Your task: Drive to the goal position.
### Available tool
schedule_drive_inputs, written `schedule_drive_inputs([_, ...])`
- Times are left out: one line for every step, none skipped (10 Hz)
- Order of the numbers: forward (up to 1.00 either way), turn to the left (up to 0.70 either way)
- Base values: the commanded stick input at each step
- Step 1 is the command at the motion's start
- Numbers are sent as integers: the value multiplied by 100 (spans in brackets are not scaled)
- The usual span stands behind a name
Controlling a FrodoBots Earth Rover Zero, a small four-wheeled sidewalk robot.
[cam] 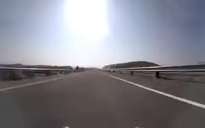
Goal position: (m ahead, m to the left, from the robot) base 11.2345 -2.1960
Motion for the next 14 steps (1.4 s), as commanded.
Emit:
schedule_drive_inputs([100,0])
schedule_drive_inputs([100,0])
schedule_drive_inputs([100,1])
schedule_drive_inputs([100,3])
schedule_drive_inputs([100,3])
schedule_drive_inputs([100,5])
schedule_drive_inputs([100,22])
schedule_drive_inputs([100,30])
schedule_drive_inputs([100,18])
schedule_drive_inputs([100,5])
schedule_drive_inputs([100,0])
schedule_drive_inputs([100,0])
schedule_drive_inputs([100,0])
schedule_drive_inputs([100,0])
